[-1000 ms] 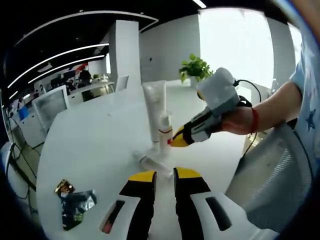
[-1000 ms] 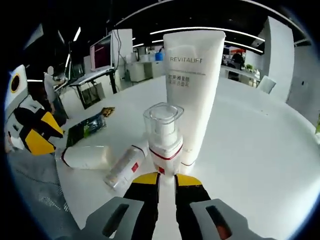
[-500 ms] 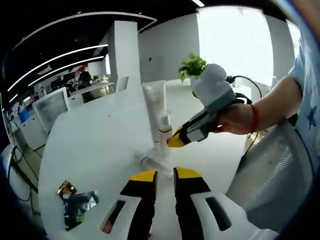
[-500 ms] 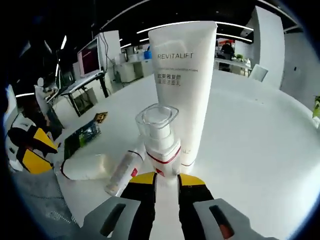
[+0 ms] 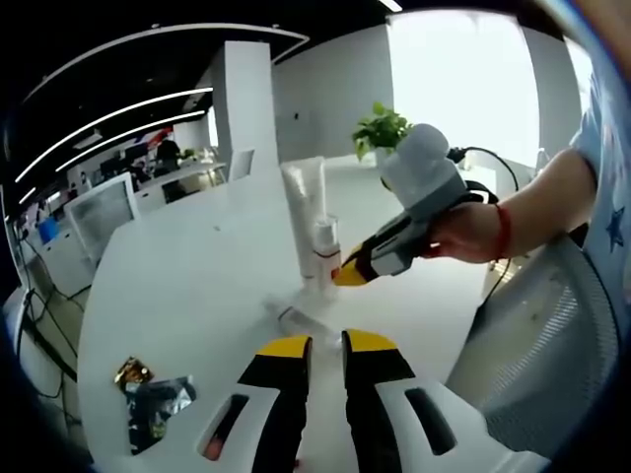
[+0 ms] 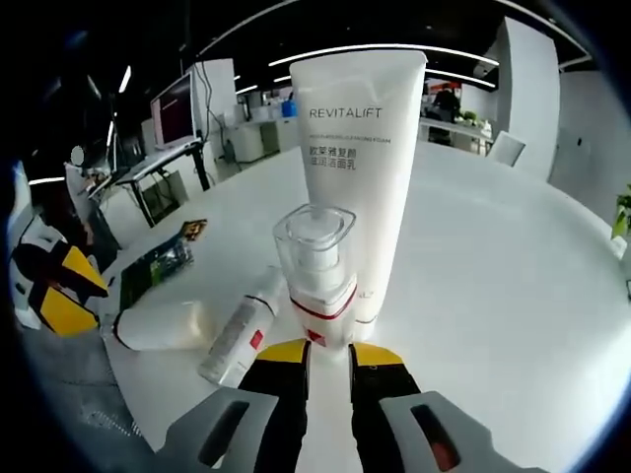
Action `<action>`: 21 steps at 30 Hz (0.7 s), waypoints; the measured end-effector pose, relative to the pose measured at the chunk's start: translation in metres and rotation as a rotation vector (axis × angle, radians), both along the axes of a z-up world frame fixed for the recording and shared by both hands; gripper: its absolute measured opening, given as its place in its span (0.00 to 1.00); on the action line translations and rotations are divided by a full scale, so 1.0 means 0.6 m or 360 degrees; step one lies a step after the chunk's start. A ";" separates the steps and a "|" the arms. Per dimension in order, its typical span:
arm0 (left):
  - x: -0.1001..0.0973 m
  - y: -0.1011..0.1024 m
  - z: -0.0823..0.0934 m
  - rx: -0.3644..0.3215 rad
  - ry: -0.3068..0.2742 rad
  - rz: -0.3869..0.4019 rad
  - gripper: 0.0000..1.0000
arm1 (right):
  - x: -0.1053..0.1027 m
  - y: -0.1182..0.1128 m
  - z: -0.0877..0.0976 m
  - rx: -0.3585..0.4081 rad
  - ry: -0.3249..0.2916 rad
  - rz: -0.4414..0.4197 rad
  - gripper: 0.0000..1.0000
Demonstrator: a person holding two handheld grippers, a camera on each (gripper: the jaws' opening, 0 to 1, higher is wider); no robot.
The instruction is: Arrange the skincare products in the storage area until every visible bottle or jar stands upright without overlapping.
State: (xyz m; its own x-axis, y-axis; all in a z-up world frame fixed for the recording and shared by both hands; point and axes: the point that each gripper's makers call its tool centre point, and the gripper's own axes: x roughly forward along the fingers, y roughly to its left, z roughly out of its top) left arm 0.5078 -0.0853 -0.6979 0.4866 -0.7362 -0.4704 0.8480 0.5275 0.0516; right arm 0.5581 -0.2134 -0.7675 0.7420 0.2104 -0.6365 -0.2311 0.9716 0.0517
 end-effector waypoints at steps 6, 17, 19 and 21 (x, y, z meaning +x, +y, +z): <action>0.000 0.001 -0.001 0.0008 0.0000 0.0000 0.16 | -0.004 0.000 -0.003 -0.0039 0.0000 0.0024 0.07; 0.016 0.017 -0.007 0.0009 0.0041 0.0109 0.17 | -0.036 0.050 0.017 -0.0080 0.0007 0.0207 0.05; 0.018 0.019 -0.008 0.0013 0.0041 0.0125 0.17 | -0.037 0.071 0.021 0.0005 0.0031 0.0229 0.07; 0.022 0.023 -0.010 0.0022 0.0045 0.0148 0.17 | -0.036 0.091 0.020 0.0055 0.0087 0.0252 0.09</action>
State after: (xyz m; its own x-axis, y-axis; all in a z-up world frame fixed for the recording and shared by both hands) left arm 0.5211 -0.0718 -0.7037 0.5388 -0.6821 -0.4945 0.7967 0.6033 0.0360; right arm 0.5364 -0.1587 -0.7552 0.6624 0.3442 -0.6654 -0.3770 0.9207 0.1010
